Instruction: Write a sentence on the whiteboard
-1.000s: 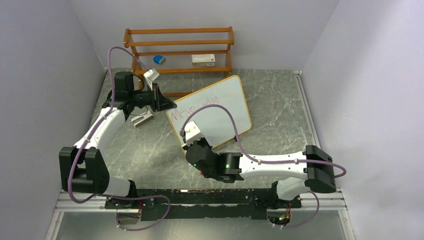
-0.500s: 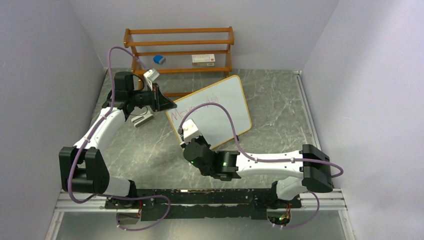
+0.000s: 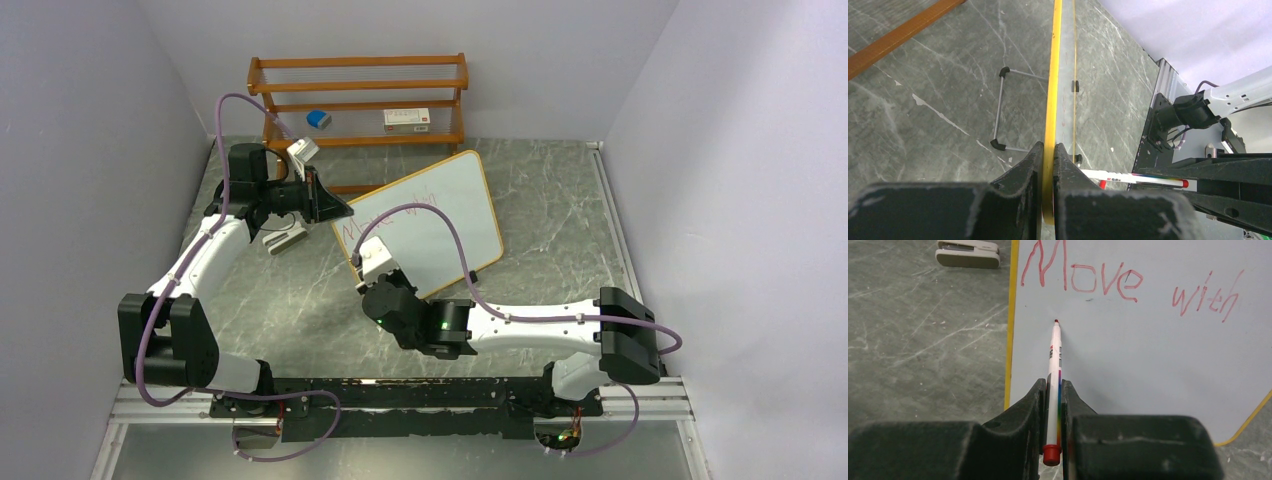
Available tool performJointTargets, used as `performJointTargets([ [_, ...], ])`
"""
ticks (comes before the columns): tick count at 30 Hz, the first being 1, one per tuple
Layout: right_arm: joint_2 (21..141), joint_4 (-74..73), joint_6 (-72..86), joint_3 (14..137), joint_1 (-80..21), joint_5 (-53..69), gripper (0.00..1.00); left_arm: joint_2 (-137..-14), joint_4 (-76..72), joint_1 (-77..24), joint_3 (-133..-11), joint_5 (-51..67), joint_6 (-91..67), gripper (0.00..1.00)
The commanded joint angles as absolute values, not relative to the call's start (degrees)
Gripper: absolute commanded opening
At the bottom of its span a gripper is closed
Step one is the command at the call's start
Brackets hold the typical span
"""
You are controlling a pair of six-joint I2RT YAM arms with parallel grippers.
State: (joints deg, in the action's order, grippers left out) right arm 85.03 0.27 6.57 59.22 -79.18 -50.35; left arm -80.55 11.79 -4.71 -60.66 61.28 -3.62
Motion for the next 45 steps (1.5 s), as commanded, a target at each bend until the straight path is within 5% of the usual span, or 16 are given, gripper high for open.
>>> performJointTargets([
  [1, 85.86, 0.90, 6.60, 60.63, -78.74, -48.73, 0.00, -79.45, 11.43, -4.48, -60.03, 58.82, -1.05, 0.05],
  [45, 83.06, -9.98, 10.50, 58.60, -78.84, -48.84, 0.00, -79.28, 11.95, -4.57, -60.04, 58.61, -0.70, 0.05],
])
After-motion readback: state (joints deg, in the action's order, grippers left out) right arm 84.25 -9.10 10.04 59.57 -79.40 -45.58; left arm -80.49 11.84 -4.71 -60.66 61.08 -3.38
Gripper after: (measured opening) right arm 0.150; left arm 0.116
